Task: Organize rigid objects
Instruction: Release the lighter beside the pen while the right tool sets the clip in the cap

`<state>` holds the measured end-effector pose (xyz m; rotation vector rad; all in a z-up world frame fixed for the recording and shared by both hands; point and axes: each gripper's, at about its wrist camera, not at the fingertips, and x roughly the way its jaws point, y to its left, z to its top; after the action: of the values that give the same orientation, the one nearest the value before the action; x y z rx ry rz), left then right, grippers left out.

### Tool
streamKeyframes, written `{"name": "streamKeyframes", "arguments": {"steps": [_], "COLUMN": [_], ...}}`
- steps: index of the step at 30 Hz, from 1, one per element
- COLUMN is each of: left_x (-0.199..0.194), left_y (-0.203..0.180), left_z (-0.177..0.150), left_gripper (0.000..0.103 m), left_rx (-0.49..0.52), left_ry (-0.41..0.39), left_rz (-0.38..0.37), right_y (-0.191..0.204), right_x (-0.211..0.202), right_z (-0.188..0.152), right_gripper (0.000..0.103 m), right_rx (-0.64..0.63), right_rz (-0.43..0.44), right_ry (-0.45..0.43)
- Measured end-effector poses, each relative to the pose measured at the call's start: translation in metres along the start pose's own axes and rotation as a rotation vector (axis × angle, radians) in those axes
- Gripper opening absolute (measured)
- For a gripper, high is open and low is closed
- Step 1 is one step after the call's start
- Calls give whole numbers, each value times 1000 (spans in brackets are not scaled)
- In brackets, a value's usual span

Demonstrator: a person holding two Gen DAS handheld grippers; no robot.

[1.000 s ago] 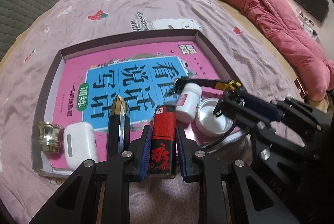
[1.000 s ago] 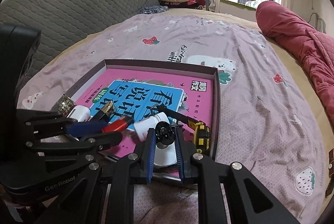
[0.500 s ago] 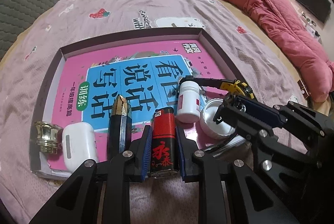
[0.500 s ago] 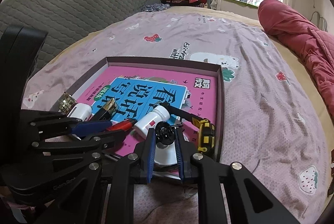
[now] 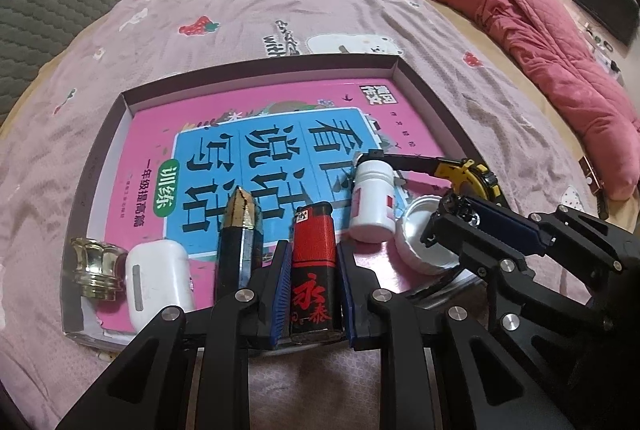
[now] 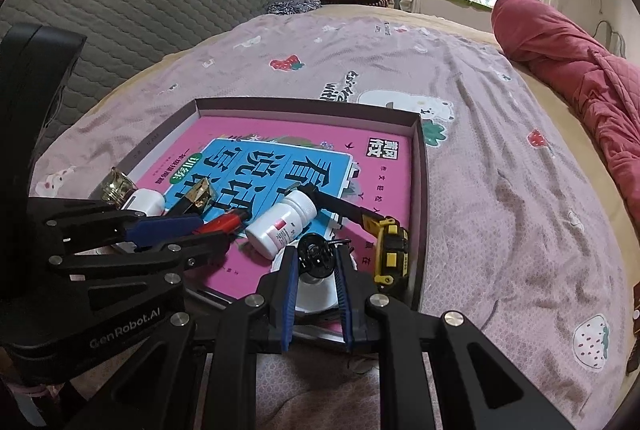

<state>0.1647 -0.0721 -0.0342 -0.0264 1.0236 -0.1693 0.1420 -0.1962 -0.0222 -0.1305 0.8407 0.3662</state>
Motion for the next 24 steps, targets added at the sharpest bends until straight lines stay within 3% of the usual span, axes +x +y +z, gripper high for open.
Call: {"name": "streamKeyframes", "arguments": {"steps": [24], "left_x": [-4], "left_y": [8], "left_z": [1], "left_gripper": [23], "left_rx": [-28], "left_ry": [-4], "left_rz": [-26], "right_y": [-3], "right_x": [3], "right_z": [0], "right_gripper": [19], "right_rx": [24], "right_rz": [17], "right_ry": [6]}}
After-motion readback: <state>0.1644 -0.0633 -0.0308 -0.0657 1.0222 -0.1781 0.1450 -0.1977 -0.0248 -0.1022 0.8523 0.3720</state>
